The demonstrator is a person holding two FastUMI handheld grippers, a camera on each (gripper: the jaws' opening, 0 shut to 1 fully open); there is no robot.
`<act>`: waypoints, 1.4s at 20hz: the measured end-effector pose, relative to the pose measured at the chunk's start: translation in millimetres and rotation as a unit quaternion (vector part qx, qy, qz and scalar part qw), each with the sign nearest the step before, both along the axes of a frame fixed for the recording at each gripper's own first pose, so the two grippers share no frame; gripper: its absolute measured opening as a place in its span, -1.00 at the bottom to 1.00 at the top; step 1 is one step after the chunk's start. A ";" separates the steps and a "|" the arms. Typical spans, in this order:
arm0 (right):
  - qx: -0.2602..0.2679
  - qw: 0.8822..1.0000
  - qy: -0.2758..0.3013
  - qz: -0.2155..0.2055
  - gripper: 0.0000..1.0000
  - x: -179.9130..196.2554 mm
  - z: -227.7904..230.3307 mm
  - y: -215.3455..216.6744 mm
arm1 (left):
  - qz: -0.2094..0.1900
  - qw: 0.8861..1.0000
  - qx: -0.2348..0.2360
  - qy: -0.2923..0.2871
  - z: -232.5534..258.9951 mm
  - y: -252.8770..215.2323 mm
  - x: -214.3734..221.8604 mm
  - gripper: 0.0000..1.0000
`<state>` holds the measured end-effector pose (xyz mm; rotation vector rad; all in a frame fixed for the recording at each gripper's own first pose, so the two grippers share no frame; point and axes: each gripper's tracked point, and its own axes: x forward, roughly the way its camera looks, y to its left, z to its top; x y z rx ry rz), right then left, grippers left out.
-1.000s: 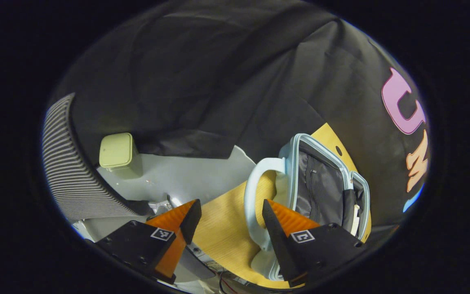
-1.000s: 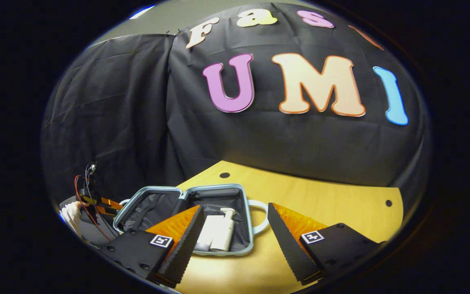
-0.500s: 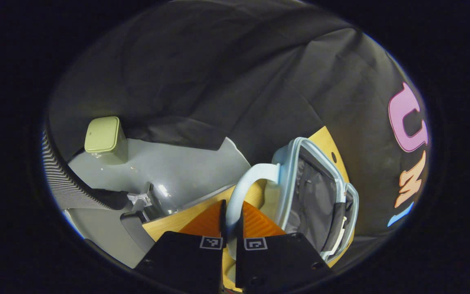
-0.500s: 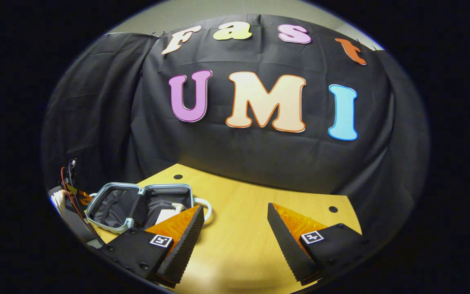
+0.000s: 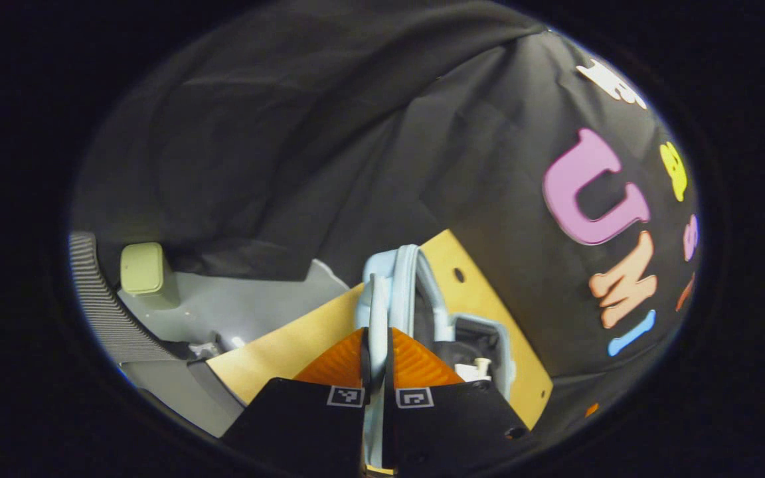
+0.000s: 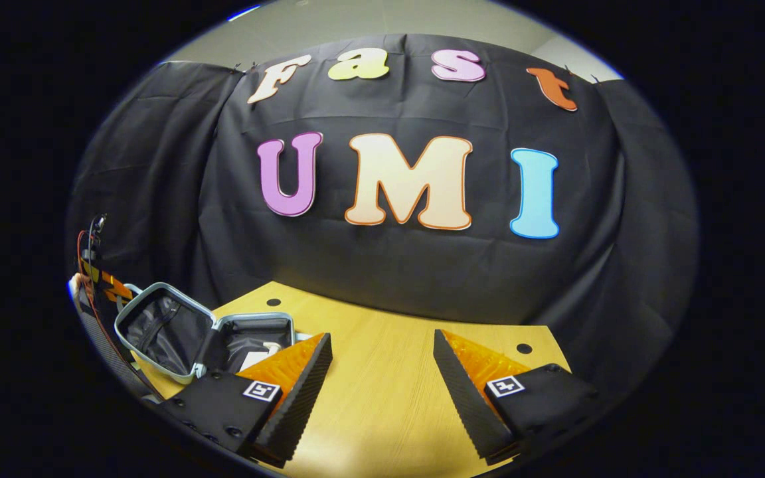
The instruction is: First open the suitcase, pack the skin care products into it, and then close the suitcase.
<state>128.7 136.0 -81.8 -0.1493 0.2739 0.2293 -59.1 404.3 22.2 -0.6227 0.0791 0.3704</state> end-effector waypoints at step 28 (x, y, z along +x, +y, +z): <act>0.036 0.993 -0.017 -0.112 0.93 -48.5 10.9 -90.3 | -0.221 0.945 0.184 0.155 -102.3 -350.4 308.3 -0.91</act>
